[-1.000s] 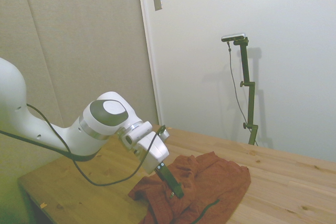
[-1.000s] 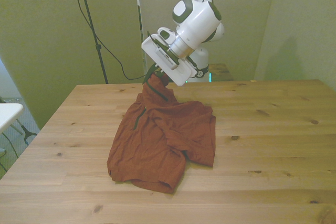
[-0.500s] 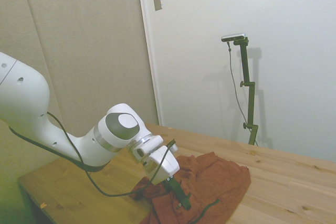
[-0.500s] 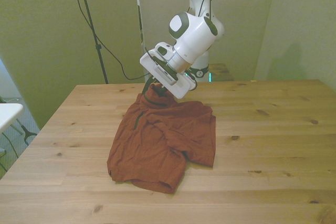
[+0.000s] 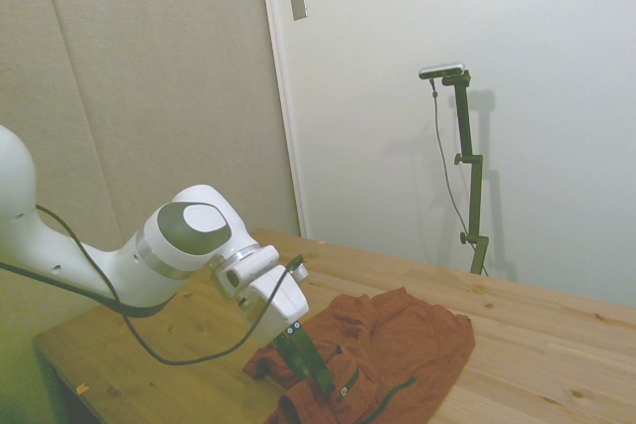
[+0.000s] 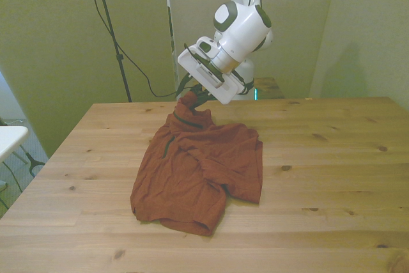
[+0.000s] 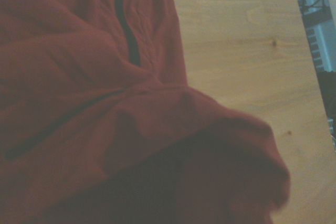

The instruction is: Fold the shorts

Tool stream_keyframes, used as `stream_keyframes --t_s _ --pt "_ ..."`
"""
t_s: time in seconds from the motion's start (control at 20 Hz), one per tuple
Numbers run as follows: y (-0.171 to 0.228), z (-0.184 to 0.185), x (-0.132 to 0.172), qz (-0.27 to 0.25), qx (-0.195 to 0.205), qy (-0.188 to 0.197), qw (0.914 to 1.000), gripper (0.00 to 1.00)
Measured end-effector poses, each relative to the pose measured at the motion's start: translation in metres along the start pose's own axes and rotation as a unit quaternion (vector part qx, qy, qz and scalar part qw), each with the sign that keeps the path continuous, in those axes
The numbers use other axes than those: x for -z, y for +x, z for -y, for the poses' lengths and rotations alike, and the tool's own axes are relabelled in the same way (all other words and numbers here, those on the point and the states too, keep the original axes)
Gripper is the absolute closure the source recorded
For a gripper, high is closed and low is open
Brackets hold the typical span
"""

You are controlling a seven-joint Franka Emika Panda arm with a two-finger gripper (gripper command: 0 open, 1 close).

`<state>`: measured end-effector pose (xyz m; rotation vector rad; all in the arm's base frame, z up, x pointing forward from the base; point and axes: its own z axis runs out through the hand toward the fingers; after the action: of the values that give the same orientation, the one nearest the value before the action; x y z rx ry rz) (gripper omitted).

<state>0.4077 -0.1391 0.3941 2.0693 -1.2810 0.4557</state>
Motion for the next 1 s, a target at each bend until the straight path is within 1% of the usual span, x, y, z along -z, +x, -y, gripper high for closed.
stream_keyframes --t_s 0.05,0.15,0.35,0.45,0.5,0.55,0.65,0.75,0.85,0.95,1.0 --pt "-0.001 -0.008 -0.001 0.002 0.004 -0.008 1.0000 0.00" --pt "-0.006 -0.025 -0.011 0.013 0.011 -0.030 0.9994 0.00" --pt "-0.010 -0.055 -0.052 0.039 0.016 -0.071 0.9966 0.00" --pt "-0.011 -0.063 -0.063 0.047 0.014 -0.080 0.9956 0.00" --pt "-0.010 -0.064 -0.065 0.048 0.012 -0.078 0.9958 0.00" --pt "-0.007 -0.062 -0.063 0.045 0.010 -0.069 0.9965 0.00" --pt "0.007 -0.054 -0.048 0.029 0.002 -0.041 0.9987 0.00" --pt "0.020 -0.033 -0.019 0.004 0.001 0.003 1.0000 0.00" --pt "0.013 0.000 0.016 -0.019 0.026 0.048 0.9983 0.00" --pt "-0.008 0.034 0.040 -0.032 0.062 0.074 0.9948 0.00" --pt "-0.020 0.049 0.048 -0.037 0.080 0.080 0.9929 0.00"
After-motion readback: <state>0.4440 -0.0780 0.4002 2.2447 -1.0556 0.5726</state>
